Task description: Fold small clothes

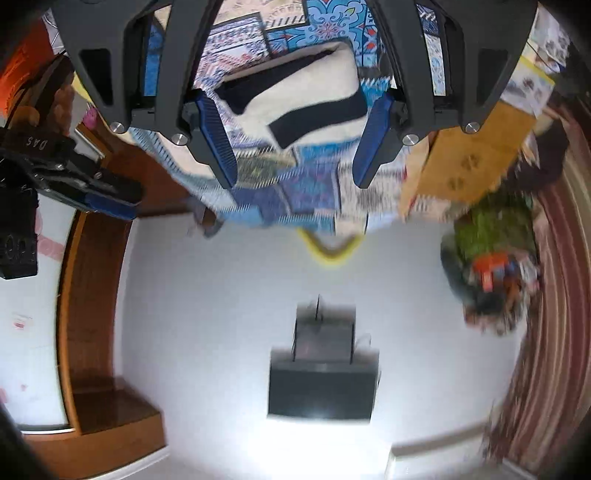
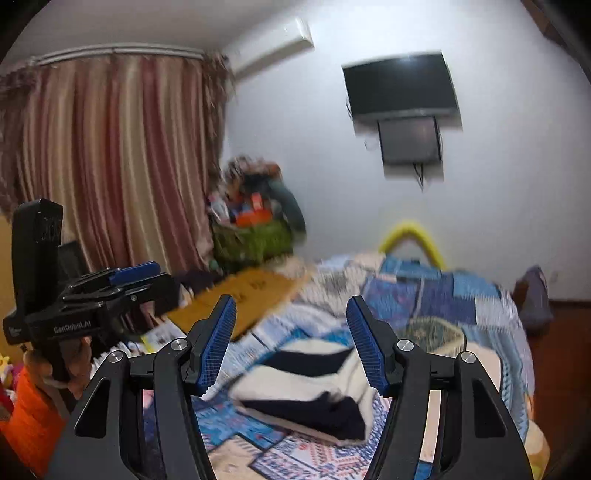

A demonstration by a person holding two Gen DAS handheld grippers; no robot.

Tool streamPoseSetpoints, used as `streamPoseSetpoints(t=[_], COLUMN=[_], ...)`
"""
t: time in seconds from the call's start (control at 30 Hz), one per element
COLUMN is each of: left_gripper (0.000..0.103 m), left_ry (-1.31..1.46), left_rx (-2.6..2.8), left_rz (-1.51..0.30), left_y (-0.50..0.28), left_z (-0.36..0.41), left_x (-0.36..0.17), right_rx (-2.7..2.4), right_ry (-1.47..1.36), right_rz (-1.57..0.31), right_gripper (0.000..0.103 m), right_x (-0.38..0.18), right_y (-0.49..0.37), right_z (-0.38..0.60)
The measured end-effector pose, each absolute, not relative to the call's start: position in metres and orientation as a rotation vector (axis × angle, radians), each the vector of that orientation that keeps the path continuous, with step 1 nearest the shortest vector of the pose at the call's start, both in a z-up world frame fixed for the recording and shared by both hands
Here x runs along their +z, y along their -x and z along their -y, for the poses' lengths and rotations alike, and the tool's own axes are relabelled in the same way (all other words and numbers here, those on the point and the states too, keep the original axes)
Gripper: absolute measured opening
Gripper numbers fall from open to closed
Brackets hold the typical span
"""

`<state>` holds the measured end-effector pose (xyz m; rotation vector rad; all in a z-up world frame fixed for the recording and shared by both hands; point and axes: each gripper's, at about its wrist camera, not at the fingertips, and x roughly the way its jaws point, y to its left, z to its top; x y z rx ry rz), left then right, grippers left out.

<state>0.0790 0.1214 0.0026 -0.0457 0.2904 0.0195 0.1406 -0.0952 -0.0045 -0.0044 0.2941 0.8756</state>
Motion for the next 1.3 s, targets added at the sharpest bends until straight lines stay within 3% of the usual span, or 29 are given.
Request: streamPoseSetpoints(t=[0.17,0.33,0.5,1.3], left_gripper=[0.067,0.094,0.097,0.101], left_ry=[0.024,0.041,0.054,0.070], left_rx=[0.062,0.114,0.133,0.127], left_rz=[-0.197,-0.149,-0.155,-0.181], left_y=[-0.032,-0.011,-0.006,-0.008], left_z=[-0.100,-0.094,-0.093,-0.092], left_x=[0.014,0.008,0.001,-0.014], right_rx=[0.863,0.798,0.750,0.715], right_ry=[-0.010,-0.006,0.015,0.031], right_rz=[-0.205,-0.180,-0.187,-0.204], right_gripper=[0.061,0.086,0.103,0.103], right_x=[0.005,0.002,-0.001,-0.012], right_y=[-0.097,-0.080,-0.076,-0.071], right_z=[0.104,0.107,0.105,0.108])
